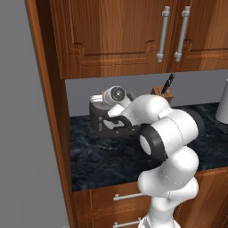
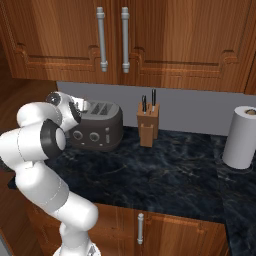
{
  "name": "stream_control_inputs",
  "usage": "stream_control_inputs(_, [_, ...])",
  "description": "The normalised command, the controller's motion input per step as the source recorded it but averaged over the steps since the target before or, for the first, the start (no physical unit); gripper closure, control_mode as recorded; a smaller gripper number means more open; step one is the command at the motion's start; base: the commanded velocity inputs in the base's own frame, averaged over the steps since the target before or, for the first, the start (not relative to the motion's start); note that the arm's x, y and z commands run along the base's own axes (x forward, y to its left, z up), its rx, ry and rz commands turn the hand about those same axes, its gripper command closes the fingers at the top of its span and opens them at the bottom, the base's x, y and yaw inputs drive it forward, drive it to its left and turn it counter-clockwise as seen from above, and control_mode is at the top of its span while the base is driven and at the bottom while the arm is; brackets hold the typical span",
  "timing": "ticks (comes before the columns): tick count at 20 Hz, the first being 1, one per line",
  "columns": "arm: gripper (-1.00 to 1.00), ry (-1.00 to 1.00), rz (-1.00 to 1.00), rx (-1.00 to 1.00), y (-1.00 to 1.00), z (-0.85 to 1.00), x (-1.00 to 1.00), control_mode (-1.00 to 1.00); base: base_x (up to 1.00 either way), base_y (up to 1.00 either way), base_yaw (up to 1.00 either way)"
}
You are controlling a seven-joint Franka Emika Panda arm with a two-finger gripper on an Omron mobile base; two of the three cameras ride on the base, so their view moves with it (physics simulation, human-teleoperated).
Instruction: Start the toaster. Once the lever pops up, take the bread to the plate on the dining counter.
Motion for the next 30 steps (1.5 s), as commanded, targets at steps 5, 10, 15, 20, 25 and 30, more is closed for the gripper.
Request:
stream_control_inputs(5, [-1.00, 0.00, 0.00, 0.00, 0.05, -0.05, 0.07, -1.00, 0.00, 0.00, 0.00])
stream_control_inputs(10, [-1.00, 0.00, 0.00, 0.00, 0.05, -0.05, 0.08, -1.00, 0.00, 0.00, 0.00])
stream_control_inputs(15, [-1.00, 0.00, 0.00, 0.00, 0.01, -0.02, 0.03, -1.00, 0.00, 0.00, 0.00])
stream_control_inputs(20, [-1.00, 0.00, 0.00, 0.00, 0.03, -0.09, 0.06, -1.00, 0.00, 0.00, 0.00])
stream_control_inputs(25, [-1.00, 0.00, 0.00, 0.00, 0.04, -0.12, 0.07, -1.00, 0.00, 0.00, 0.00])
stream_control_inputs(30, [-1.00, 0.00, 0.00, 0.00, 0.01, -0.09, 0.07, -1.00, 0.00, 0.00, 0.00])
